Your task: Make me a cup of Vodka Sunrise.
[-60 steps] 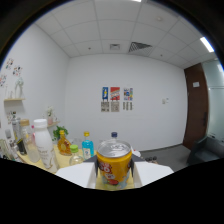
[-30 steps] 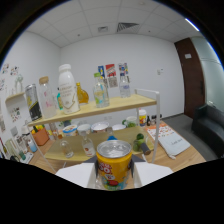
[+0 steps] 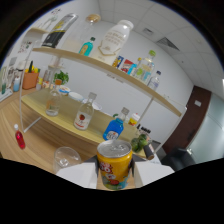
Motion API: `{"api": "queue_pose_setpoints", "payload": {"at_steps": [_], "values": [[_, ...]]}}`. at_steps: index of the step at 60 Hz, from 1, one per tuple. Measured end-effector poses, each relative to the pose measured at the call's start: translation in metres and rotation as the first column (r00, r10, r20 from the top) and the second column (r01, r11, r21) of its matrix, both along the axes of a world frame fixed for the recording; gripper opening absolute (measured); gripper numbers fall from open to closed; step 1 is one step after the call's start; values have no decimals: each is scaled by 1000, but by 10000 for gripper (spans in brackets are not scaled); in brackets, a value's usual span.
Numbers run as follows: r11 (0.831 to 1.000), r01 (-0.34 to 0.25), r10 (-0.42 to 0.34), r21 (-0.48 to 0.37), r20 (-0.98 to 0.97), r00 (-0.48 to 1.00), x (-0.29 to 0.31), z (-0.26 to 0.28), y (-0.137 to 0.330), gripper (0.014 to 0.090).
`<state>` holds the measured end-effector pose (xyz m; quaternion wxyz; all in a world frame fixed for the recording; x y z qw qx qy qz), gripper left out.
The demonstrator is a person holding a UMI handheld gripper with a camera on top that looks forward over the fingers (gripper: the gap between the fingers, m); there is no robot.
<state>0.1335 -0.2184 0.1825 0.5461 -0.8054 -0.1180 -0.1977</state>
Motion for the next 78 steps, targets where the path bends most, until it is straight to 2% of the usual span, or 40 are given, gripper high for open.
{"api": "queue_pose_setpoints", "payload": {"at_steps": [9, 20, 29, 36, 45, 51, 56, 62, 68, 72, 78], "values": [[994, -108, 108, -21, 365, 925, -9, 10, 12, 505], [971, -221, 220, -95, 719, 659, -29, 20, 22, 509], [946, -249, 288, -206, 888, 358, -37, 18, 28, 508], [922, -265, 328, -283, 933, 147, -43, 15, 31, 508], [905, -262, 356, -336, 934, 30, -49, 9, 29, 507], [902, -288, 351, -320, 935, 60, -53, 13, 25, 504], [908, -319, 340, -272, 923, 181, -56, 24, 21, 508], [917, -374, 313, -141, 835, 453, -61, 53, 18, 510], [921, -387, 285, 46, 599, 748, -61, 95, 9, 511], [917, -360, 263, 174, 416, 870, -49, 123, 0, 511], [917, -265, 238, 299, 125, 963, -16, 145, -9, 511]]}}
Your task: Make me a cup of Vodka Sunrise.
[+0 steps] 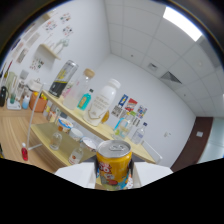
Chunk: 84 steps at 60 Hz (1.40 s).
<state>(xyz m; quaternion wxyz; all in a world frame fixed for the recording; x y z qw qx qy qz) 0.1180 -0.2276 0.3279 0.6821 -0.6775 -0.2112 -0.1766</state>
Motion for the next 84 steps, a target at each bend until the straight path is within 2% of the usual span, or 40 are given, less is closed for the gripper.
{"api": "queue_pose_setpoints", "payload": {"at_steps": [8, 18, 24, 34, 45, 50, 63, 70, 75, 79, 82, 84], "values": [[999, 40, -49, -36, -309, 950, 55, -13, -11, 510], [982, 94, -166, -164, -510, 844, 120, -88, -10, 508], [962, 112, -232, -250, -525, 819, 146, -145, -4, 507], [924, 98, -293, -370, -520, 803, 159, -220, 3, 509], [885, 82, -332, -458, -498, 801, 156, -267, 9, 510], [874, 80, -342, -479, -490, 802, 155, -278, 9, 511], [886, 93, -332, -455, -481, 812, 154, -276, 6, 530], [882, 103, -346, -460, -483, 804, 154, -278, -1, 534], [871, 110, -365, -480, -479, 798, 152, -282, -8, 538], [868, 116, -373, -483, -480, 794, 151, -282, -9, 544], [863, 119, -384, -492, -483, 787, 150, -280, -11, 628], [861, 126, -390, -492, -481, 785, 149, -276, -13, 715]]}}
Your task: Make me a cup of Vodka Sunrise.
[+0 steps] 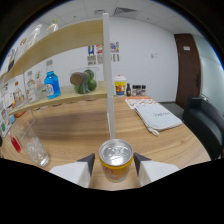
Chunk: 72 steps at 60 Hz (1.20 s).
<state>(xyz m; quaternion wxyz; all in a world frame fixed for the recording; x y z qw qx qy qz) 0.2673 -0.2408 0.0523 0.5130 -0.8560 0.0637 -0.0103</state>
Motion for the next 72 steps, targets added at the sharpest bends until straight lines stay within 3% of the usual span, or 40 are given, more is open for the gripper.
{"api": "queue_pose_setpoints", "payload": {"at_steps": [3, 4, 21, 30, 37, 56, 64, 72], "values": [[1000, 7, -7, 2, 12, 1000, -2, 10, -4, 854], [1000, 13, -13, 3, 17, 1000, -3, 14, -6, 861], [991, -49, 46, 124, 27, 999, -94, 108, -52, 854], [988, -104, 104, 116, 8, 995, -166, 104, -71, 861], [990, -112, 114, 85, -20, 993, -204, 91, -75, 863], [962, -142, 150, 232, -17, 989, -284, 160, 16, 850], [960, -151, 156, 238, -2, 988, -310, 166, 64, 833], [968, -150, 150, 201, 14, 989, -325, 154, 101, 728]]}}
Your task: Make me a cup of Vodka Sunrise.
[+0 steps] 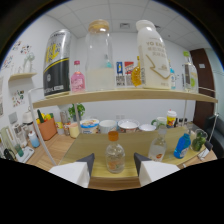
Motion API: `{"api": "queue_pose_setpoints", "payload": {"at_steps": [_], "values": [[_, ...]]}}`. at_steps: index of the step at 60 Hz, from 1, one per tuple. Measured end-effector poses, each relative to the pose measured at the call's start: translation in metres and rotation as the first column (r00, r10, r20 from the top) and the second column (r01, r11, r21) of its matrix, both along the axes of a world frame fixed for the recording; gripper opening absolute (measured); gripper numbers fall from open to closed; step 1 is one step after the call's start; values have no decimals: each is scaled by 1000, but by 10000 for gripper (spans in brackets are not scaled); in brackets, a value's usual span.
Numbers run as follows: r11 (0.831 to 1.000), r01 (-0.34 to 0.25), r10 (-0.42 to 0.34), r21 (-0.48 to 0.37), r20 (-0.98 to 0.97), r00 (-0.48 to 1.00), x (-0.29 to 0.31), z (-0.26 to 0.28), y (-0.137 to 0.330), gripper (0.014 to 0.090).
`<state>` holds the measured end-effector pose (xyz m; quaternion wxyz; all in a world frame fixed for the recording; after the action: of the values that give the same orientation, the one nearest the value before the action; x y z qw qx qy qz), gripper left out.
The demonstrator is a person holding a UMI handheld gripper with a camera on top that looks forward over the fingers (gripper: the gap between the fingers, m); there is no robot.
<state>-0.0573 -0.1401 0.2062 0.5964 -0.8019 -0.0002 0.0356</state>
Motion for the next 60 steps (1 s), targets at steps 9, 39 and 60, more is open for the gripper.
{"api": "queue_pose_setpoints", "payload": {"at_steps": [9, 39, 60], "values": [[999, 27, -27, -42, 6, 1000, -2, -14, 19, 539], [1000, -8, 9, -18, 34, 999, -3, 7, 6, 349], [997, -63, 62, -53, -10, 998, -9, -20, -89, 347]]}}
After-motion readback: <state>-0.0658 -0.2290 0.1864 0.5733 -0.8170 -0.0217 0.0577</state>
